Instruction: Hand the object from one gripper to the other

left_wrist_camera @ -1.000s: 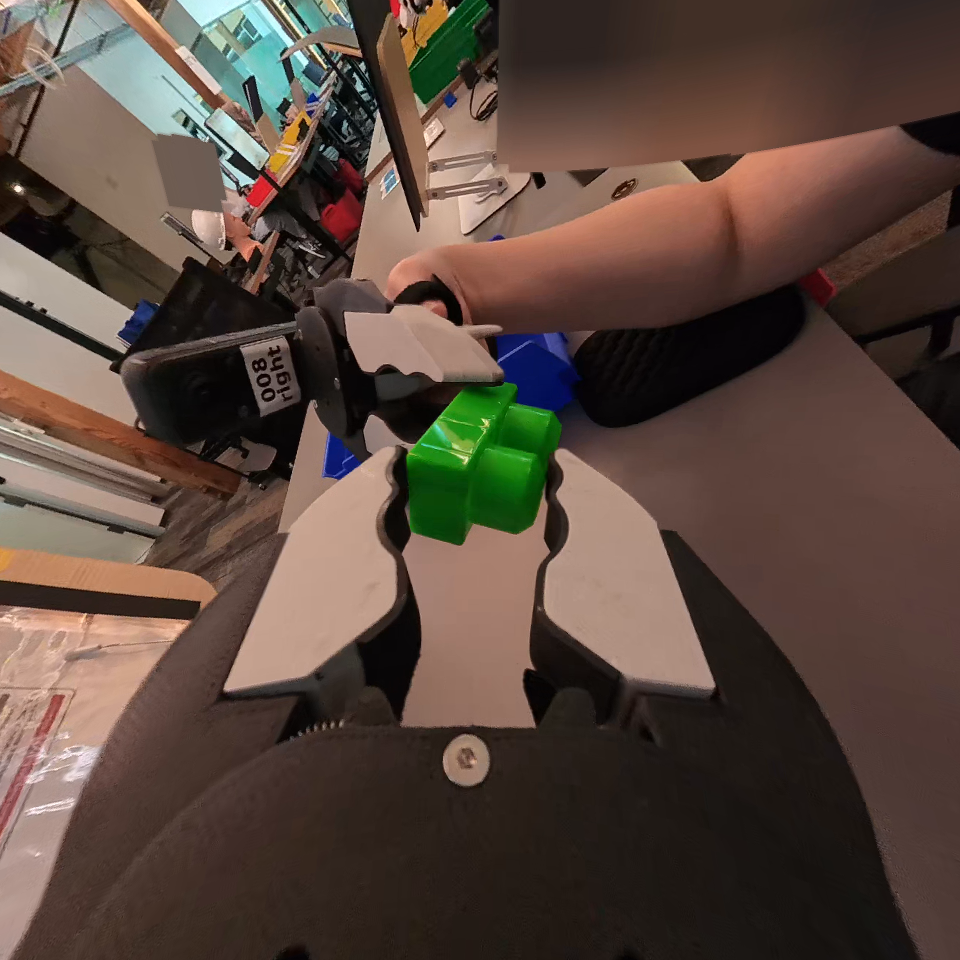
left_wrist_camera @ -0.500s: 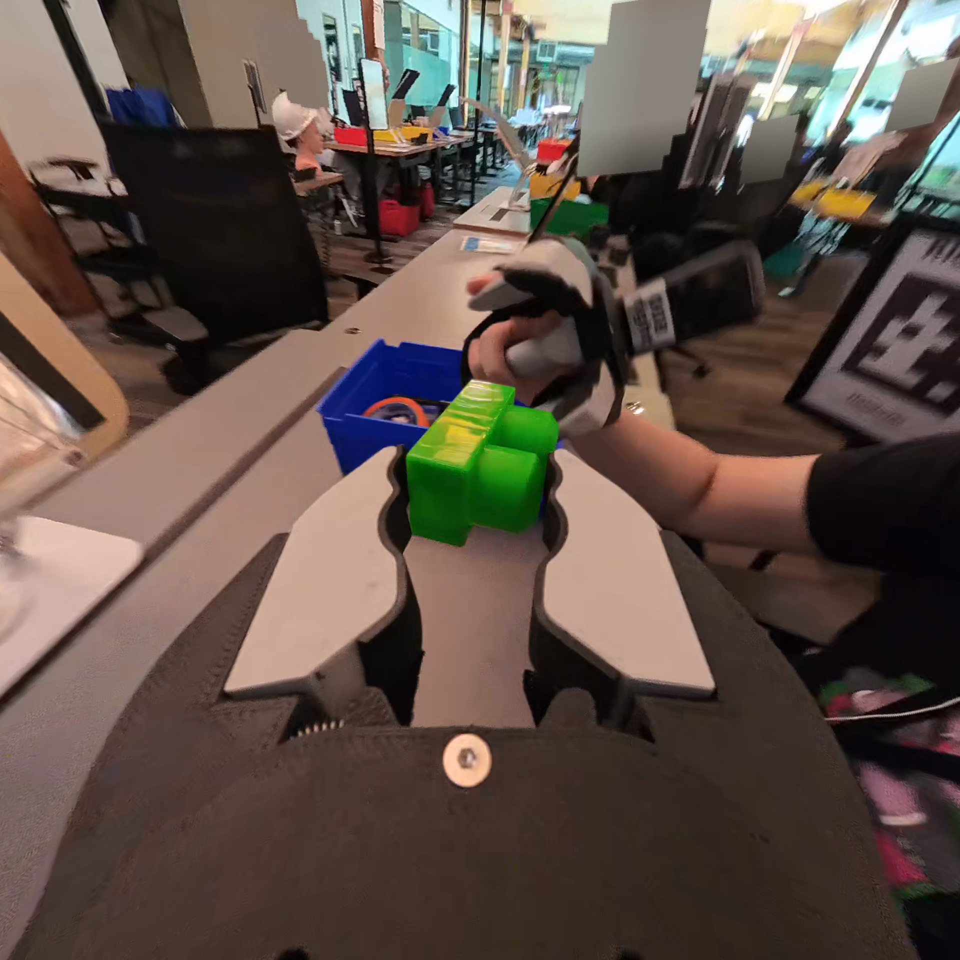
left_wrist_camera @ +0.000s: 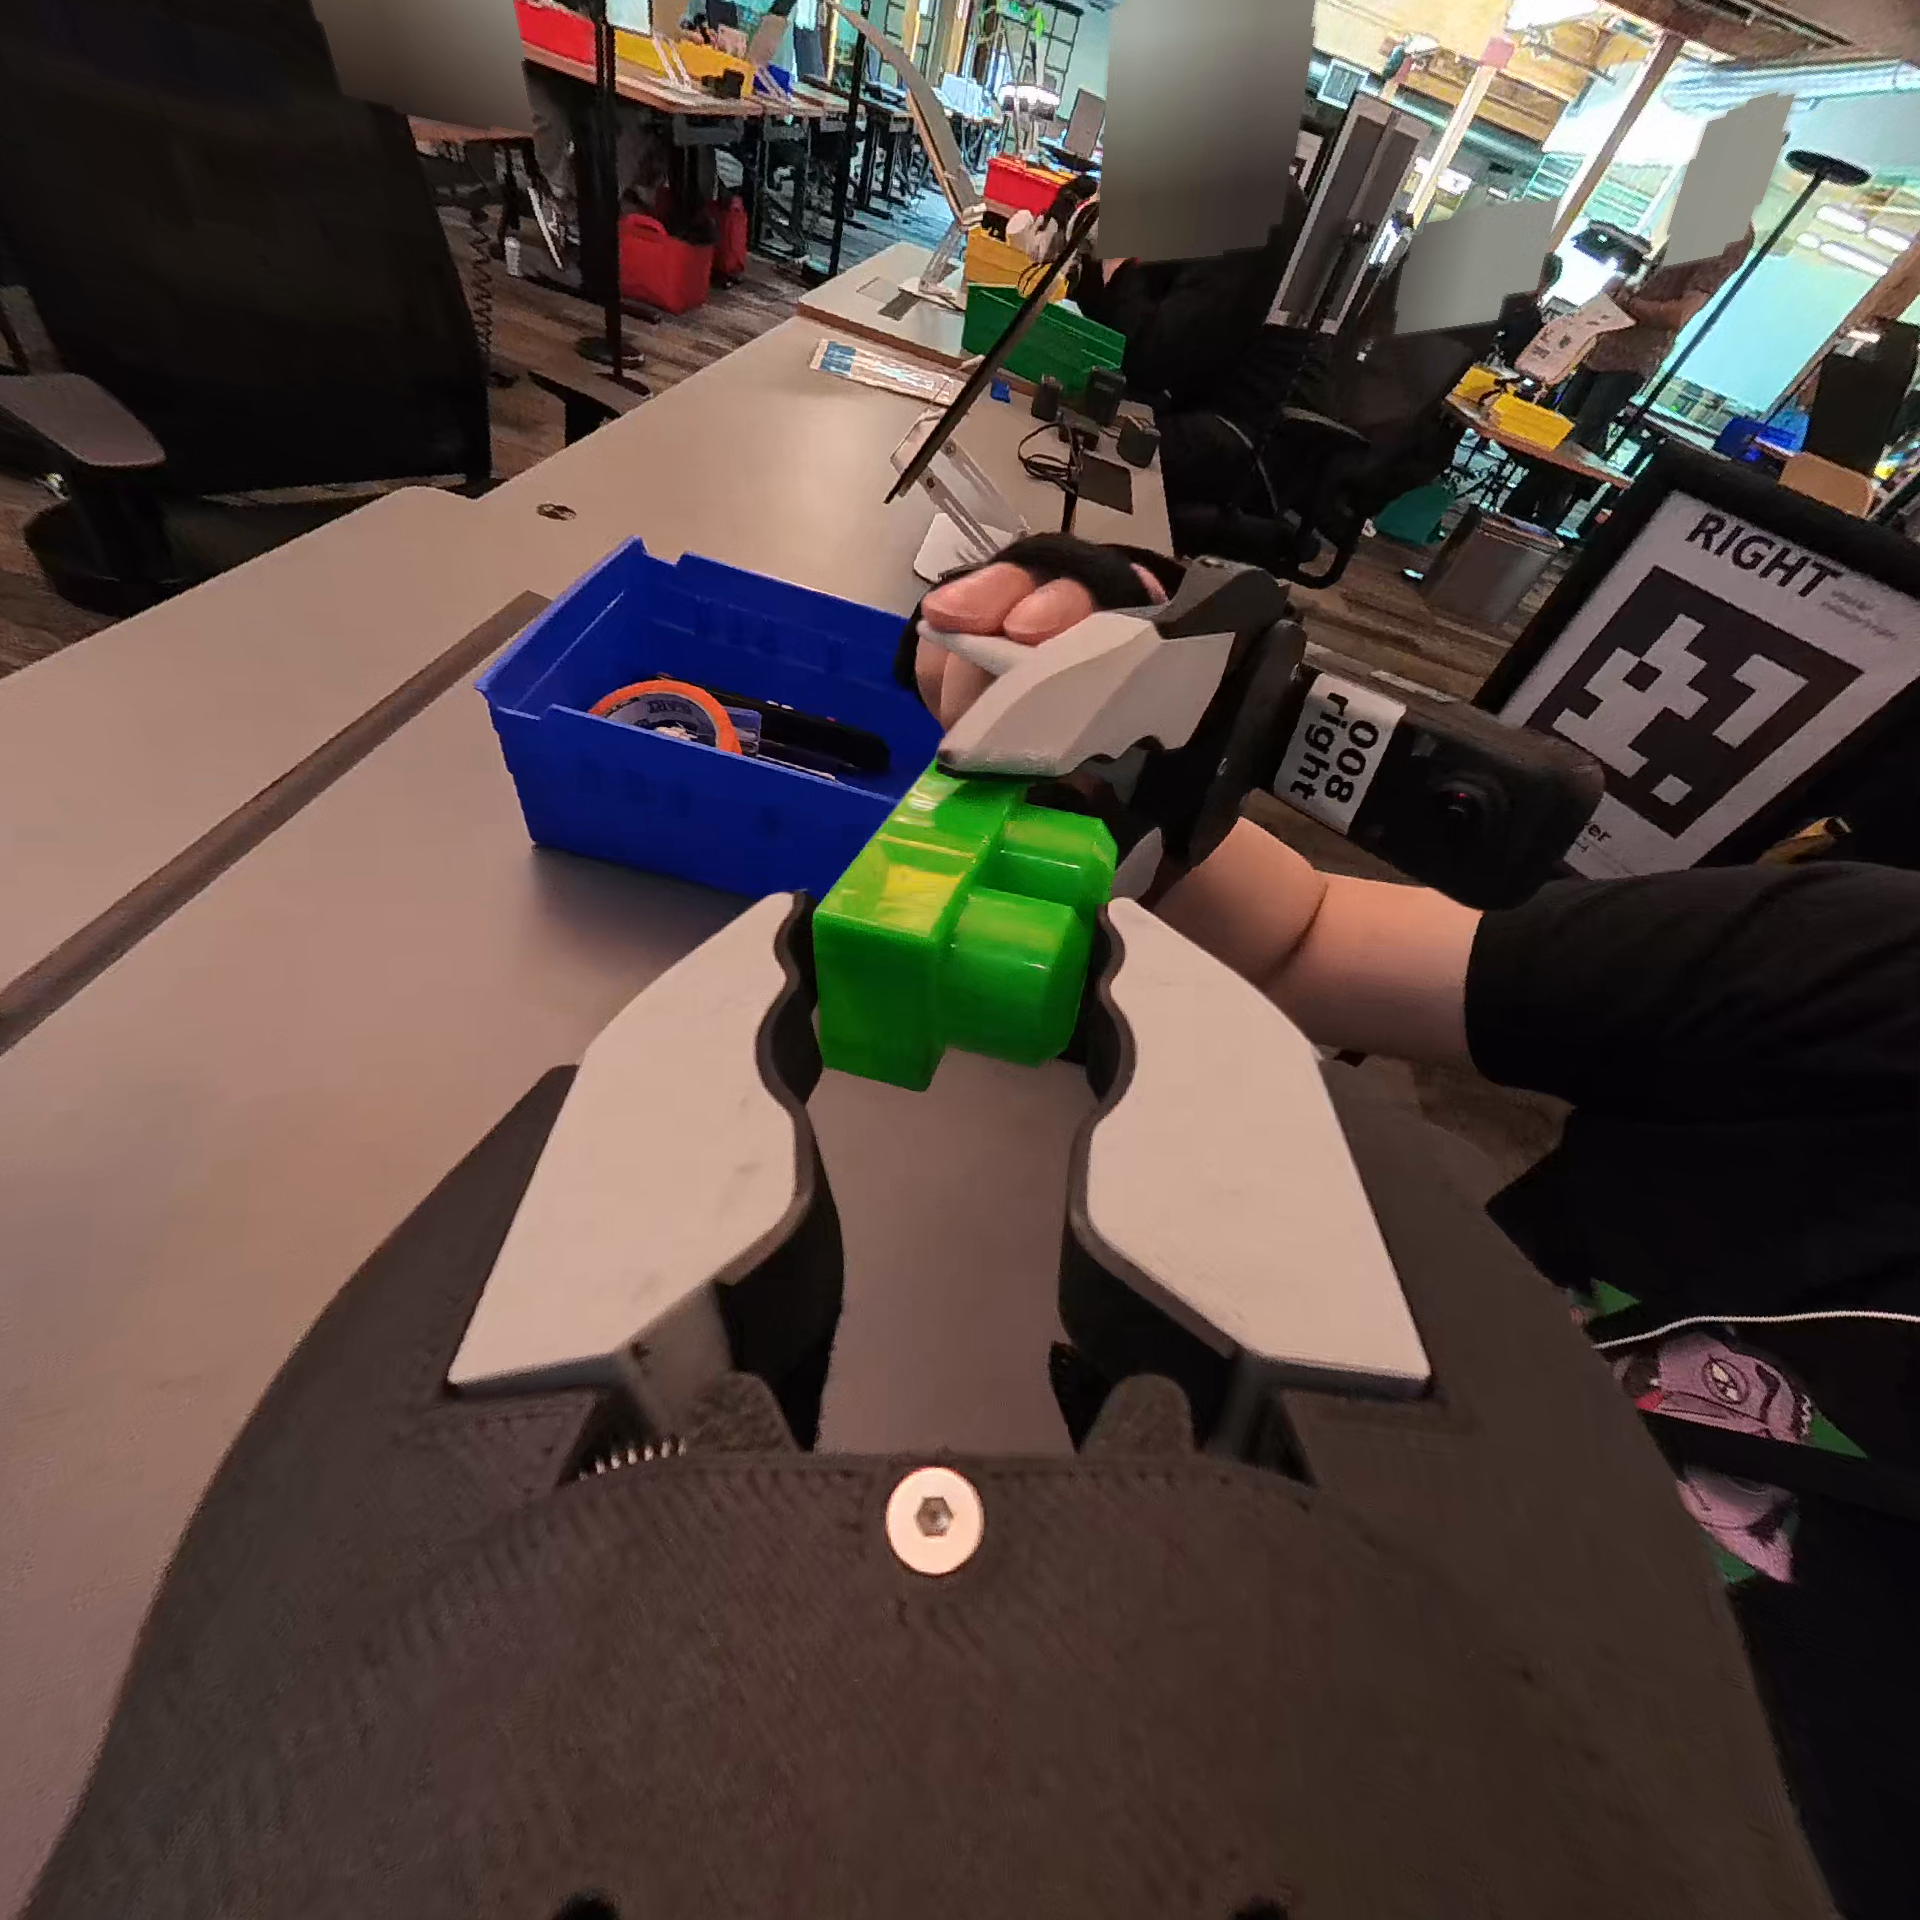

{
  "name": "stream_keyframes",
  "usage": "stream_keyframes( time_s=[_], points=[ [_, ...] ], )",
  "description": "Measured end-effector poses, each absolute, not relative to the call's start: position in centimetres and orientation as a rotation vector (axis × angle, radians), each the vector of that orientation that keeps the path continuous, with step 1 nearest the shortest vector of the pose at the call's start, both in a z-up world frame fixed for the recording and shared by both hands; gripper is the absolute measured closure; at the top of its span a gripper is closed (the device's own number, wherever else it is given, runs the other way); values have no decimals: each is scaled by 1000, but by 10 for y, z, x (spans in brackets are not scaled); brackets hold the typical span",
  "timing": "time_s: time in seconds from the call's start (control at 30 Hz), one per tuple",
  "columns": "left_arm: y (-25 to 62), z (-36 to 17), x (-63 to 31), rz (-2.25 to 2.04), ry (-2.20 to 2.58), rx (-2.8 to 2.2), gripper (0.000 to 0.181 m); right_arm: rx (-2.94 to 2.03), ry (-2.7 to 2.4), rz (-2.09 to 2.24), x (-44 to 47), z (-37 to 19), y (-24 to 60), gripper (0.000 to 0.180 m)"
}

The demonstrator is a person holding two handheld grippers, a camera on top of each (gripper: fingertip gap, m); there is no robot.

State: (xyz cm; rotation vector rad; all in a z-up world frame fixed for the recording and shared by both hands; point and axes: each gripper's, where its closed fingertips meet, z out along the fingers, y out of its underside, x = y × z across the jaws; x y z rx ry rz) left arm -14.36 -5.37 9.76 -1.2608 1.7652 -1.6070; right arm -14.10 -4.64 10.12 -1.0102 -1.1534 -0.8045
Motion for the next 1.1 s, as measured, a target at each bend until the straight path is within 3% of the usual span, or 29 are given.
stream_keyframes(
  time_s=[0.1,0.17,0.37,0.5,0.63,0.73,0.93,1.1],
  points=[
    [-52,112,-146,-1660,1709,-1164,130,-1048,-1062,-701,-136,111,-48,142],
    [-43,121,-148,-1597,1648,-1092,113,-1072,-951,-517,-130,122,-51,143],
    [-35,136,-150,-1422,1553,-873,105,-1084,-516,627,-111,156,-64,143],
    [-29,136,-145,-1078,1491,-728,102,-1057,-333,1217,-106,154,-59,143],
    [-20,143,-146,-691,1370,-622,120,-1130,-273,1515,-115,140,-50,143],
    [-26,149,-147,-643,1304,-577,136,-1153,-229,1558,-118,132,-43,144],
    [-25,147,-141,-568,1273,-582,145,-1237,-242,1566,-134,118,-37,143],
    [-22,146,-139,-429,1233,-532,174,-1314,-278,1567,-148,108,-36,143]
  ],
)
